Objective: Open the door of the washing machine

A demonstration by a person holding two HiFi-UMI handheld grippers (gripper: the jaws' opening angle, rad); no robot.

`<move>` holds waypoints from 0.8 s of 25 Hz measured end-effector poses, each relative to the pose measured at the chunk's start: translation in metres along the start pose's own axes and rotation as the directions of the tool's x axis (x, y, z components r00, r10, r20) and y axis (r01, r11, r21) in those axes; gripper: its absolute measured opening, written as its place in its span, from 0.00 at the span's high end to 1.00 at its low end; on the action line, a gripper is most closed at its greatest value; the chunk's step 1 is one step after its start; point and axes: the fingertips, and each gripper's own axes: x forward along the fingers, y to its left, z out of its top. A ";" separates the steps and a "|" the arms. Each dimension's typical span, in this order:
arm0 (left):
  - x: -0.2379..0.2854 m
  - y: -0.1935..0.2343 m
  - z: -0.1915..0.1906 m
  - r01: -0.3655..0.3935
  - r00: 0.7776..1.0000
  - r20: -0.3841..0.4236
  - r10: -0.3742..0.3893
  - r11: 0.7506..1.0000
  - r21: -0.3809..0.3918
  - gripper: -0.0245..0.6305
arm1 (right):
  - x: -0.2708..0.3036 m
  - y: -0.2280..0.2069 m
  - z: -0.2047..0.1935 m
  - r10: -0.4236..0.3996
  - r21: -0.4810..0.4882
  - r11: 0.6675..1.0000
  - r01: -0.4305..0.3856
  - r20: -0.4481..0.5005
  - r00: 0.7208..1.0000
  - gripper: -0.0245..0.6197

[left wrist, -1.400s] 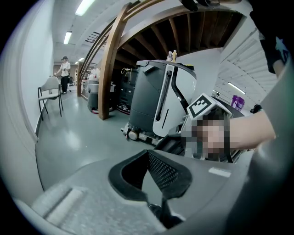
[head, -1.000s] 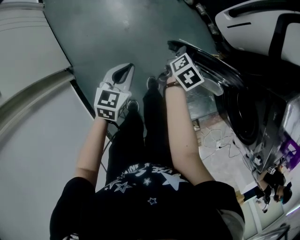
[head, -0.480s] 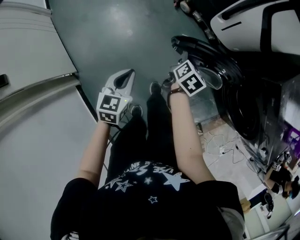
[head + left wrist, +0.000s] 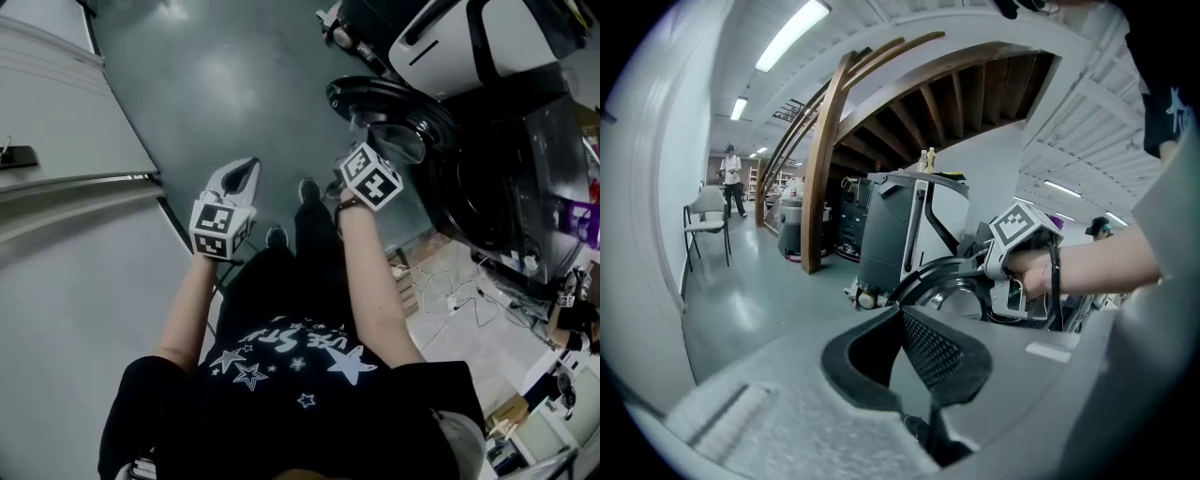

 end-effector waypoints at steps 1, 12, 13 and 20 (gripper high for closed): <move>-0.007 -0.002 -0.001 0.009 1.000 0.001 -0.009 1.000 0.007 0.95 | -0.011 -0.001 0.000 0.001 -0.002 1.000 -0.001 0.009 1.000 0.94; -0.059 -0.035 -0.007 0.089 0.996 0.006 -0.089 0.996 -0.008 0.95 | -0.109 -0.033 -0.008 -0.052 -0.093 0.994 0.053 0.014 0.999 0.95; -0.061 -0.039 -0.007 0.098 0.995 0.002 -0.098 0.995 -0.003 0.95 | -0.116 -0.034 -0.008 -0.055 -0.101 0.993 0.056 0.012 0.998 0.95; -0.062 -0.058 -0.003 0.130 0.991 -0.007 -0.130 0.991 0.005 0.95 | -0.151 -0.043 -0.006 -0.026 -0.240 0.970 0.031 0.023 0.999 0.95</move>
